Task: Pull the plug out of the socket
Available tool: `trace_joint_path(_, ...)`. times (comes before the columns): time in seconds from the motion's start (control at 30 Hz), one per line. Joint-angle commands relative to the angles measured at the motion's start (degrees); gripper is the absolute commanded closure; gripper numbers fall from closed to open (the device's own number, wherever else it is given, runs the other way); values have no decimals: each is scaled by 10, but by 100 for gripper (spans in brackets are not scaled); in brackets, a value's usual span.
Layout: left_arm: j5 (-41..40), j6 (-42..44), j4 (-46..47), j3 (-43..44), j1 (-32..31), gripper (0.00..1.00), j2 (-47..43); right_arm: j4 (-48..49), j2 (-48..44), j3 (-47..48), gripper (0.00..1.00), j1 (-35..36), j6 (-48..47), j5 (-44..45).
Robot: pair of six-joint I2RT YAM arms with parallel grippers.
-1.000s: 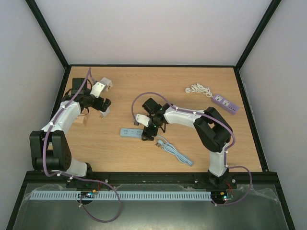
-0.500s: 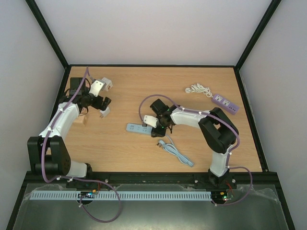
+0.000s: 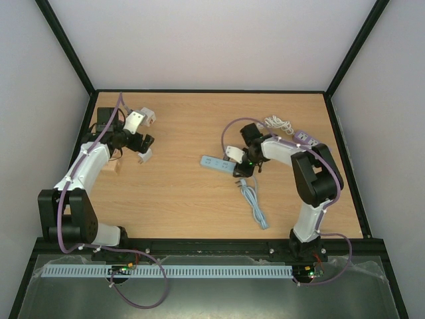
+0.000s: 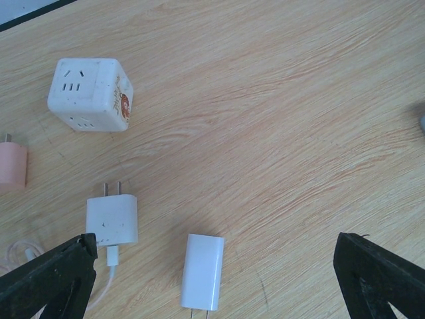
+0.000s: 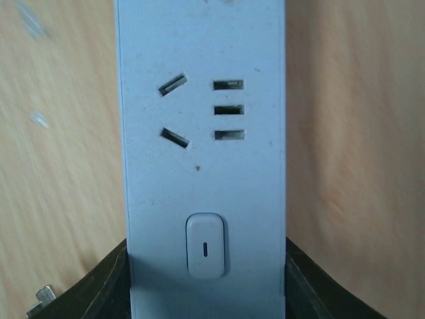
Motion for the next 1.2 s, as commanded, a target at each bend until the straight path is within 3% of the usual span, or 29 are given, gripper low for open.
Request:
trace_joint_path(0.0, 2, -6, -3, 16, -6, 1, -7, -56, 46, 9, 69, -101, -105, 133)
trace_joint_path(0.33, -10, -5, -7, 21, -13, 0, -4, -93, 129, 114, 70, -263, -256, 187)
trace_joint_path(0.57, -13, -7, -7, 19, -17, 0, -8, -93, 172, 193, 67, -298, -313, 228)
trace_joint_path(0.77, -23, -3, -9, 20, -18, 1, -11, -85, 178, 221, 49, -298, -323, 235)
trace_joint_path(0.87, -26, -5, -6, 18, -18, 1, -14, -92, 167, 228, 34, -297, -320, 232)
trace_joint_path(1.17, -16, -10, 1, 27, -18, 0, -9, -154, 82, 223, 14, -280, -299, 161)
